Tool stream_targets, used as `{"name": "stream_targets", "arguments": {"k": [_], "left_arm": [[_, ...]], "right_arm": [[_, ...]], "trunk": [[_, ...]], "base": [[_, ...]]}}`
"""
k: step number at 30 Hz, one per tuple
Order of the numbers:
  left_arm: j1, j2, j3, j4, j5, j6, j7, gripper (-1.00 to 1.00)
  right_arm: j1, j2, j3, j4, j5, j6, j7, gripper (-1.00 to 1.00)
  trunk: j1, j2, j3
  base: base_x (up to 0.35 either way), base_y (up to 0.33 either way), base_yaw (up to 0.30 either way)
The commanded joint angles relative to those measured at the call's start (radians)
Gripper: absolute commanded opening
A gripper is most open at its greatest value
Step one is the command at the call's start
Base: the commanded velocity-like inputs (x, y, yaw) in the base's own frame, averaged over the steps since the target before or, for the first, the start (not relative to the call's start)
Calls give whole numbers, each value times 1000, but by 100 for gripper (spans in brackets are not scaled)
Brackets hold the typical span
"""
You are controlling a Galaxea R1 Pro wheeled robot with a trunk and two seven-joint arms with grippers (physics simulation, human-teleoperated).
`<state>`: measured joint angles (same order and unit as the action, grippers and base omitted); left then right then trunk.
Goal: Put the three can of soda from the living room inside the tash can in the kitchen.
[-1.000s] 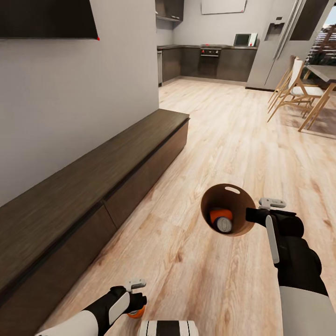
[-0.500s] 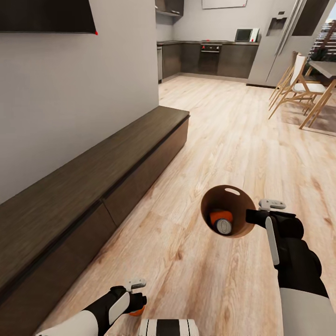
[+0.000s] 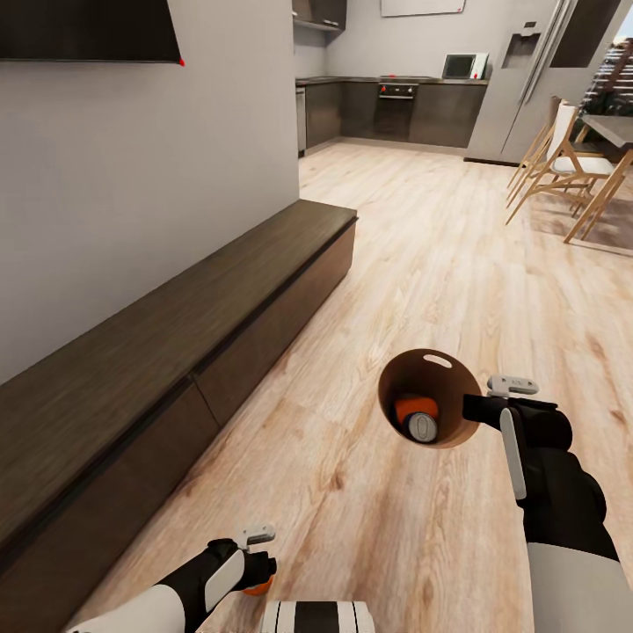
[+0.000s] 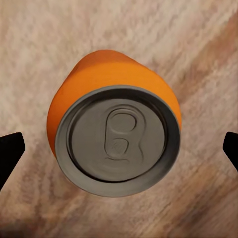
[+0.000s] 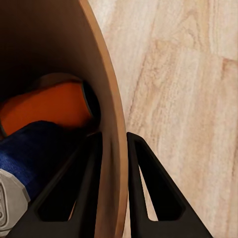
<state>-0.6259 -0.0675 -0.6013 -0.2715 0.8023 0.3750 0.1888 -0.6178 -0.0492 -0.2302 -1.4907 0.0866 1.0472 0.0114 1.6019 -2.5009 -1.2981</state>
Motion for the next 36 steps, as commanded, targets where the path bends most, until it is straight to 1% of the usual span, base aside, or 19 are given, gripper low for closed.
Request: {"name": "stream_targets", "arguments": {"k": [1,14,28,32,36], "left_arm": [[0,0,0,0,0,0,0,100],[0,0,-2,0,0,-3,1,100],[0,0,-3,0,0,-35,1,100],[0,0,-4,0,-1,-39,1,100],[0,0,-4,0,-1,-39,1,100]], "right_arm": [[0,0,0,0,-11,0,5,-100],[0,0,2,0,-11,0,5,-100],[0,0,2,0,-11,0,5,-100],[0,0,2,0,-11,0,5,-100],[0,0,2,0,-11,0,5,-100]], "trunk": [[0,0,0],[0,0,0],[0,0,0],[2,-1,-15],[2,-1,-15]], "base": [[0,0,0],[0,0,0],[0,0,0],[0,0,0],[0,0,0]]}}
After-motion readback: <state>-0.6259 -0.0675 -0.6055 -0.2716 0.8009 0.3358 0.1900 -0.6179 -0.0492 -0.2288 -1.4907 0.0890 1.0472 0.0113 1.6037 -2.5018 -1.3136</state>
